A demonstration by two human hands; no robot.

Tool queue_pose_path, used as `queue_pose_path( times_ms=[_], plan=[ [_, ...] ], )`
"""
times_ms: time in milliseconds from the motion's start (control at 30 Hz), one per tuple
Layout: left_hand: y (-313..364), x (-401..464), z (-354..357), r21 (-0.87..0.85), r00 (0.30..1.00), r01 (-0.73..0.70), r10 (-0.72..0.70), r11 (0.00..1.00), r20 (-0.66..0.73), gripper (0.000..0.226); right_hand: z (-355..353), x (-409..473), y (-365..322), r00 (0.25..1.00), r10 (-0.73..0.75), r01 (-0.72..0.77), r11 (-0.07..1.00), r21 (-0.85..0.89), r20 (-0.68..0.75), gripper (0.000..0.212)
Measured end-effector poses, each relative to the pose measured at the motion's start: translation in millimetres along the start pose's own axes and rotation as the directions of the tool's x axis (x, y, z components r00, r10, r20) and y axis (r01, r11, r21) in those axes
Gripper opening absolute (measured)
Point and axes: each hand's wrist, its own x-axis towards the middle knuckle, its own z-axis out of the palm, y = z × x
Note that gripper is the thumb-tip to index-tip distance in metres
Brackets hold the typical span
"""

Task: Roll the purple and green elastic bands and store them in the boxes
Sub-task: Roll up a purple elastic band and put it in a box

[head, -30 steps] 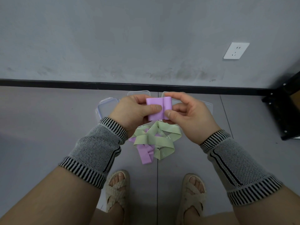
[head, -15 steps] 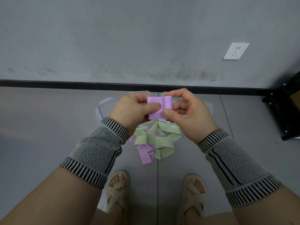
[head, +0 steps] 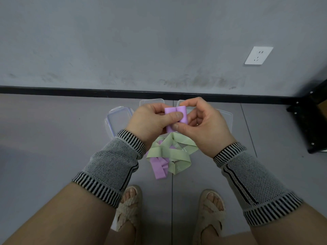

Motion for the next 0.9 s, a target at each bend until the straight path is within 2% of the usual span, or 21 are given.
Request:
queue_pose_path(
  times_ms=[200,333,467,633,900],
  plan=[
    [0.1,0.4,-4.4,-0.021,1.0,0.016,-0.016,1.0,0.022,0.005,-1.4,-0.4,5.6,0.998,-0.002,-0.004,0.995,0.096,0.07,0.04],
    [0.5,-1.1,-3.3,0.057,1.0,0.015,-0.016,0.998,0.008,0.004,-2.7,0.9,6.6,0.996,0.008,-0.017,0.995,0.101,0.087,0.04],
    [0.4,0.0,-4.5,0.095,0.999,0.035,-0.035,0.995,-0.011,0.013,-5.8,1.1,6.8,0.996,0.033,-0.039,0.996,0.08,0.082,0.04],
    [0.6,3.6,-7.6,0.078,0.996,0.048,-0.042,0.996,-0.076,0.011,-8.7,0.1,1.4,0.994,0.05,-0.07,0.976,0.206,0.097,0.034],
    [0.2,3.8,-5.6,0.068,0.999,0.027,-0.025,0.997,-0.036,0.011,-7.4,1.9,1.2,0.996,0.058,-0.07,0.977,0.2,0.066,0.027]
  ],
)
